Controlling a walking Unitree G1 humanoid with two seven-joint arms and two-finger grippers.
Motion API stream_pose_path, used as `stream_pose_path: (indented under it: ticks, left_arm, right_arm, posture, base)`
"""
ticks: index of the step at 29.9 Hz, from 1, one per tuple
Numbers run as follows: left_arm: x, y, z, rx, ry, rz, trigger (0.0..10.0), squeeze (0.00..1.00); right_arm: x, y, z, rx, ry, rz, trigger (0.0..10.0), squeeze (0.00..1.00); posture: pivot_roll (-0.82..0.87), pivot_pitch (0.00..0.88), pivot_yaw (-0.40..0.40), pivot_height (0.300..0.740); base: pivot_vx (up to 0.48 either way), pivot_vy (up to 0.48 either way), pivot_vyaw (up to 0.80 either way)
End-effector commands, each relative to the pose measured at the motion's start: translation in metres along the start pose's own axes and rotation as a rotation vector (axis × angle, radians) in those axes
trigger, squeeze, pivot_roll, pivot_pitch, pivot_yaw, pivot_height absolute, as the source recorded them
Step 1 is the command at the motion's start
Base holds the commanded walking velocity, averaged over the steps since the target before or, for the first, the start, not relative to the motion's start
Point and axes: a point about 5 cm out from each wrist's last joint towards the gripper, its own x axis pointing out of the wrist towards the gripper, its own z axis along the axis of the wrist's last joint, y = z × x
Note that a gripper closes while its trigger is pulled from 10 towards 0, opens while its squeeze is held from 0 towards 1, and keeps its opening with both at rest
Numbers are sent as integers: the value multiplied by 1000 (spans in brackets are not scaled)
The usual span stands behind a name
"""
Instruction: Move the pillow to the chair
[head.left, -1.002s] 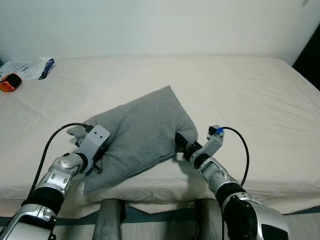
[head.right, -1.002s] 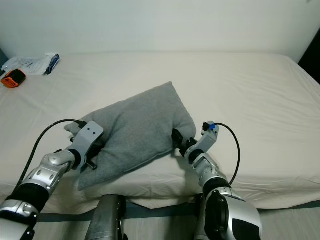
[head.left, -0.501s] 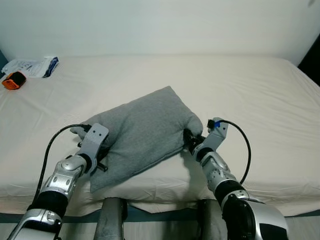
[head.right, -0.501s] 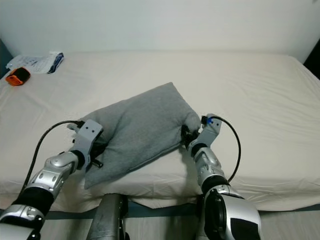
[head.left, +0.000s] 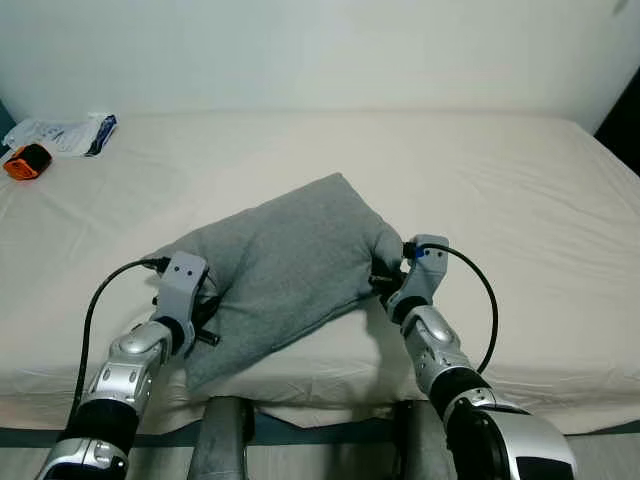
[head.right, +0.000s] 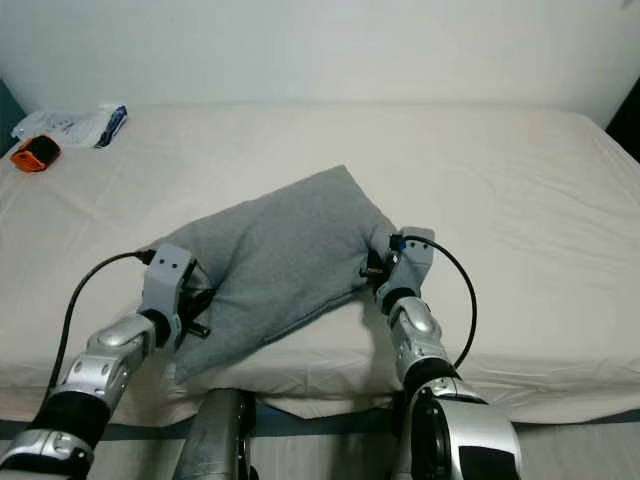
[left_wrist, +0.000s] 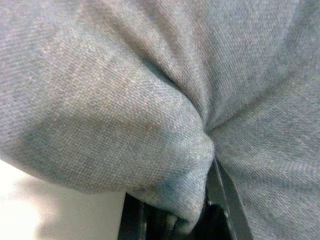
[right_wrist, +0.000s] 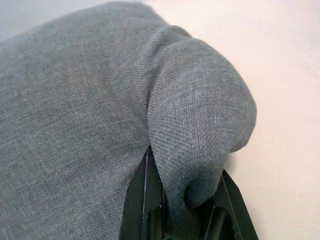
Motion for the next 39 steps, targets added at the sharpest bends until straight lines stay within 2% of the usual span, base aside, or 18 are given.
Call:
stream_pose_path:
  ticks: [1, 3, 4, 6, 8, 9, 10, 13, 14, 15, 16, 20, 26, 28, 29, 32, 33, 39]
  left_arm:
    - [3, -16, -7, -112, 1, -20, 0, 0]
    - [-3, -21, 1, -339, -116, 84, 0, 0]
    - [-3, -21, 1, -339, -116, 84, 0, 0]
    - [-3, -26, 3, -428, -166, 130, 431, 0]
    - [-3, -26, 3, -428, -166, 130, 431, 0]
    - [0, -31, 1, -442, -162, 141, 7020, 0]
    - [5, -38, -2, -432, -132, 153, 10000, 0]
    - [10, -43, -5, -392, -86, 176, 10000, 0]
    - [13, -45, -5, -287, -85, 217, 10000, 0]
    - [13, -45, -5, -287, -85, 217, 10000, 0]
    - [15, -44, -2, -202, -103, 262, 10000, 0]
    - [15, -50, 12, -76, -164, 297, 10000, 0]
    - [15, -54, 21, -169, -205, 283, 10000, 0]
    - [16, -56, 23, -137, -213, 263, 10000, 0]
    - [15, -61, 21, -78, -230, 242, 10000, 0]
    - [13, -62, 16, -54, -237, 234, 10000, 0]
    - [10, -62, 11, 7, -243, 223, 10000, 0]
    - [4, -60, 9, -19, -284, 225, 10000, 0]
  right_arm:
    - [3, 4, 14, -51, -95, 18, 0, 0]
    - [3, 13, 25, -106, -194, 44, 0, 0]
    - [3, 13, 25, -106, -194, 44, 0, 0]
    - [1, 17, 30, -141, -252, 40, 0, 0]
    - [1, 17, 30, -141, -252, 40, 0, 0]
    - [-1, 21, 30, -177, -278, 48, 0, 0]
    - [-2, 26, 30, -208, -295, 65, 0, 0]
    - [-4, 30, 29, -239, -307, 90, 980, 0]
    - [-5, 33, 27, -248, -306, 106, 7176, 0]
    - [-5, 33, 27, -248, -306, 106, 7176, 0]
    - [-5, 33, 24, -227, -292, 110, 10000, 0]
    - [-7, 30, 13, -183, -220, 123, 10000, 0]
    - [-11, 35, 0, -245, -168, 137, 10000, 0]
    - [-12, 35, -3, -249, -159, 132, 10000, 0]
    - [-15, 34, -9, -250, -132, 131, 10000, 0]
    - [-17, 31, -13, -250, -114, 123, 10000, 0]
    - [-19, 27, -15, -236, -104, 120, 10000, 0]
    - [-24, 25, -20, -222, -93, 141, 10000, 0]
  posture:
    - [133, 25, -70, 560]
    - [115, 2, -84, 560]
    - [115, 2, -84, 560]
    - [104, 0, -81, 560]
    - [104, 0, -81, 560]
    - [88, 0, -61, 560]
    - [75, 0, -52, 560]
    - [71, 0, -49, 560]
    - [61, 0, -47, 560]
    - [61, 0, -47, 560]
    - [57, 0, -50, 560]
    - [68, 0, -58, 560]
    - [73, 0, -54, 560]
    - [74, 0, -56, 560]
    - [70, 0, -52, 560]
    - [68, 0, -56, 560]
    - [64, 0, -61, 560]
    - [49, 0, -66, 575]
  base:
    - [0, 0, 0]
    - [0, 0, 0]
    - [0, 0, 0]
    - [0, 0, 0]
    - [0, 0, 0]
    - [0, 0, 0]
    - [0, 0, 0]
    - [0, 0, 0]
    - [0, 0, 0]
    - [0, 0, 0]
    - [0, 0, 0]
    - [0, 0, 0]
    - [0, 0, 0]
    - [0, 0, 0]
    - [0, 0, 0]
    - [0, 0, 0]
    - [0, 0, 0]
    - [0, 0, 0]
